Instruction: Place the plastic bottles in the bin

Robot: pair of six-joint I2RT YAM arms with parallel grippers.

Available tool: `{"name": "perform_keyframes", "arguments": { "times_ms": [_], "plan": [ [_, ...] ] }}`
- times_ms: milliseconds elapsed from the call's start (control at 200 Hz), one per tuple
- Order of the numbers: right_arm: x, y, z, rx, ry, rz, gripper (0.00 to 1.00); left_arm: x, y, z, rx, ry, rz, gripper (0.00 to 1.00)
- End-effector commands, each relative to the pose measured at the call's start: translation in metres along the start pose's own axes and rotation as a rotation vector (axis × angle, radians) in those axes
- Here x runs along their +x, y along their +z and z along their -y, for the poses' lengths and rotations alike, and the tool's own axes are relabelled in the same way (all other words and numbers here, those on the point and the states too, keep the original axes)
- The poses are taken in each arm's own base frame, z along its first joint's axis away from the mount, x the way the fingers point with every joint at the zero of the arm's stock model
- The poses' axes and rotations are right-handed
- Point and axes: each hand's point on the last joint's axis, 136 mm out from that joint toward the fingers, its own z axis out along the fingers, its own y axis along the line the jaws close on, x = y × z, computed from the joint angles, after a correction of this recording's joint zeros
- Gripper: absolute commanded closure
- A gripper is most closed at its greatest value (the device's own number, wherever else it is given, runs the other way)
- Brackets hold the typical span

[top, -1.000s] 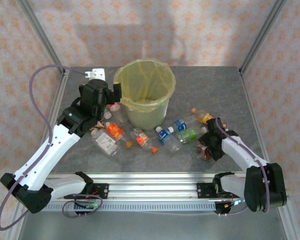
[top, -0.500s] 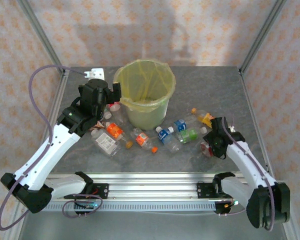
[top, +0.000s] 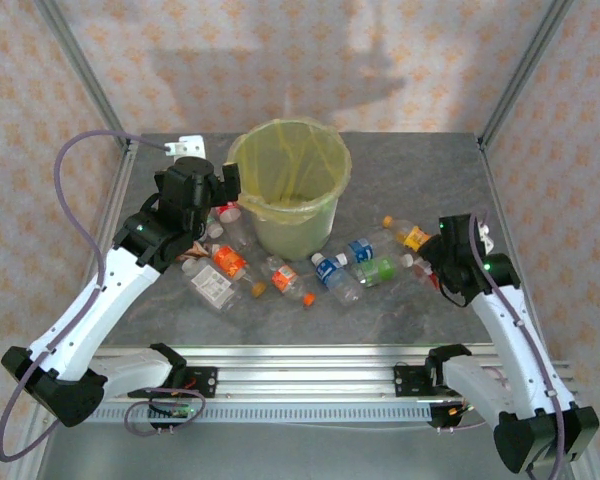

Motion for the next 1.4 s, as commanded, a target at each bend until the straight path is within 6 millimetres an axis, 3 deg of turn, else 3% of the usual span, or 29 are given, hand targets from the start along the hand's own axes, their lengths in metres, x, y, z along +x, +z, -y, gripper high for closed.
{"name": "perform_keyframes", "arguments": {
  "times_ms": [0, 310, 530, 806, 986, 1211, 1391],
  "plan": [
    [-0.022, -0.021, -0.02, -0.047, -0.083, 0.064, 0.73, -0.003, 0.0, -0.013, -0.051, -0.042, 0.018, 0.0],
    [-0.073, -0.06, -0.103, -0.274, -0.154, 0.173, 0.75, 0.0, -0.005, -0.026, -0.083, -0.107, 0.027, 0.0],
    [-0.081, -0.091, -0.178, -0.394, -0.3, 0.238, 0.75, 0.002, -0.013, -0.041, -0.111, -0.154, 0.046, 0.0],
    [-0.04, -0.108, -0.288, -0.501, -0.587, 0.227, 0.75, 0.008, -0.017, -0.057, -0.157, -0.206, 0.055, 0.0],
    [-0.01, -0.105, -0.339, -0.523, -0.742, 0.219, 0.75, 0.013, -0.017, -0.058, -0.158, -0.225, 0.046, 0.0],
    [0.034, -0.091, -0.382, -0.551, -0.893, 0.146, 0.75, 0.018, -0.014, -0.062, -0.175, -0.258, 0.04, 0.0],
    [0.062, -0.064, -0.393, -0.523, -0.946, 0.067, 0.75, 0.02, -0.016, -0.07, -0.215, -0.288, 0.048, 0.0]
  ]
}}
